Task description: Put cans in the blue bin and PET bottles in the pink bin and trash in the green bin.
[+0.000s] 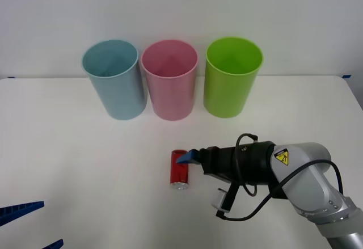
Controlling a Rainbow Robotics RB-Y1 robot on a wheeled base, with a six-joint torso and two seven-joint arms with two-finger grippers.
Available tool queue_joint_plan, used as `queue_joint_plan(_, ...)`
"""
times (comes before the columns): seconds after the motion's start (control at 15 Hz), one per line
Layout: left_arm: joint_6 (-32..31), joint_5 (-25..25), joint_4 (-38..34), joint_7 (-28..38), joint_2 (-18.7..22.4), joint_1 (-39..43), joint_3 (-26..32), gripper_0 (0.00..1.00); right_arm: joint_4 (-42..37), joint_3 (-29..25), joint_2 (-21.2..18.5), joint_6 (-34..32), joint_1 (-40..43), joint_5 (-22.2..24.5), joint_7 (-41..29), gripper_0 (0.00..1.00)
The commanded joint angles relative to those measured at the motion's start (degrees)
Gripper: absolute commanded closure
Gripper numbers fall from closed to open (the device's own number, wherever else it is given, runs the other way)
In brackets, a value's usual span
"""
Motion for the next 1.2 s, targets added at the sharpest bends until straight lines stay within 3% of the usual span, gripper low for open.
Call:
queue_joint_plan(0.07,0.0,0.0,0.0,0.0,0.0,0.0,0.0,0.0,0.0,0.0,0.0,0.0,0.0,0.0,0.0,0.0)
queue_joint_plan(1.2,0.0,0.0,0.0,0.0,0.0,0.0,0.0,0.0,0.0,0.0,0.0,0.0,0.0,0.0,0.0,0.0)
